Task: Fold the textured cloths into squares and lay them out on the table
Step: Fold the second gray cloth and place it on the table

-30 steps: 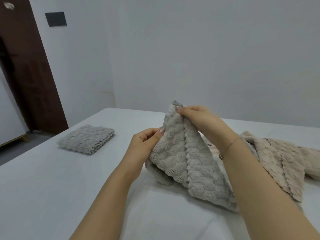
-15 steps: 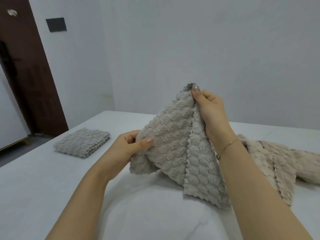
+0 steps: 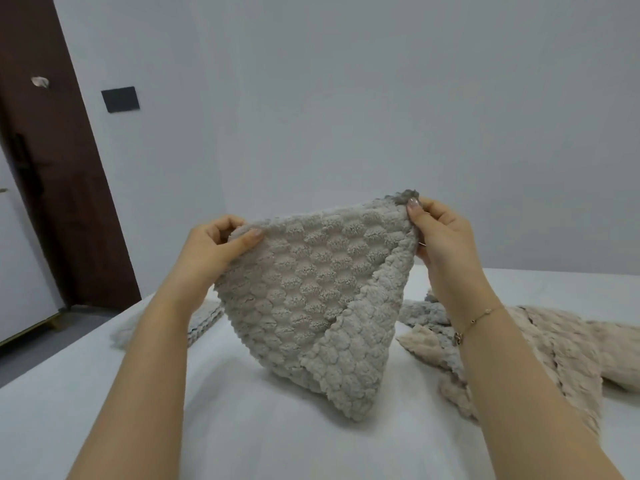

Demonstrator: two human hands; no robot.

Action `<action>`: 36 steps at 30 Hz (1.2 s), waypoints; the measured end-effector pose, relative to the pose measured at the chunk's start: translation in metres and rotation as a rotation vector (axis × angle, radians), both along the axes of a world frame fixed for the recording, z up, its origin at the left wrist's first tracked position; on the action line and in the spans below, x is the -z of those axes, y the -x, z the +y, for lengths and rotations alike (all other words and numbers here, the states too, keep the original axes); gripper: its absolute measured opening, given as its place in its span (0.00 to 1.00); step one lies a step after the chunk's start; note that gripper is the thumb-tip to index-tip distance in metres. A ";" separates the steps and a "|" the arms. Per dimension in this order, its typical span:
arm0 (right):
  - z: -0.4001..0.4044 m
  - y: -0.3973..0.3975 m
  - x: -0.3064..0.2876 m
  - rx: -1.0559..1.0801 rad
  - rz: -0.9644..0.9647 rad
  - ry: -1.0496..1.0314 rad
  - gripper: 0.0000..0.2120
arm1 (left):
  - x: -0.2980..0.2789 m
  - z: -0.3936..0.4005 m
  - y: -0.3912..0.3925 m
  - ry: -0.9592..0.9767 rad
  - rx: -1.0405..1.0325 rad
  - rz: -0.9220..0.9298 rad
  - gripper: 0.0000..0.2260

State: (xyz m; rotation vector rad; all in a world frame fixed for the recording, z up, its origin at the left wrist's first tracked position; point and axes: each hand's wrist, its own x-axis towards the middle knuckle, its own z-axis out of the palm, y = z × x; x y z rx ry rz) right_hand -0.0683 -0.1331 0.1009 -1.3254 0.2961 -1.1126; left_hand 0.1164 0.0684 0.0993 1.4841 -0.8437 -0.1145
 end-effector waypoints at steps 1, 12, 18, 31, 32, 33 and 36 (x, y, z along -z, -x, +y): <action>-0.002 -0.001 0.002 0.015 0.006 -0.005 0.06 | 0.002 -0.004 -0.004 -0.009 -0.001 0.005 0.09; -0.009 -0.009 0.013 0.400 0.148 0.464 0.06 | 0.007 0.006 -0.031 0.076 -0.031 -0.113 0.04; 0.001 -0.010 0.005 0.260 0.008 0.259 0.04 | 0.000 0.010 -0.028 0.409 0.063 0.091 0.09; 0.011 0.000 0.000 0.340 -0.053 0.326 0.06 | -0.018 0.020 -0.011 0.520 -0.119 -0.053 0.06; 0.012 0.002 -0.002 0.316 -0.055 0.302 0.06 | -0.019 0.021 -0.009 0.519 -0.123 -0.059 0.06; 0.012 0.002 -0.004 0.285 -0.048 0.272 0.05 | -0.020 0.022 -0.008 0.516 -0.129 -0.068 0.06; 0.013 0.004 -0.008 0.196 0.008 0.153 0.06 | -0.025 0.029 -0.004 0.494 -0.138 -0.106 0.06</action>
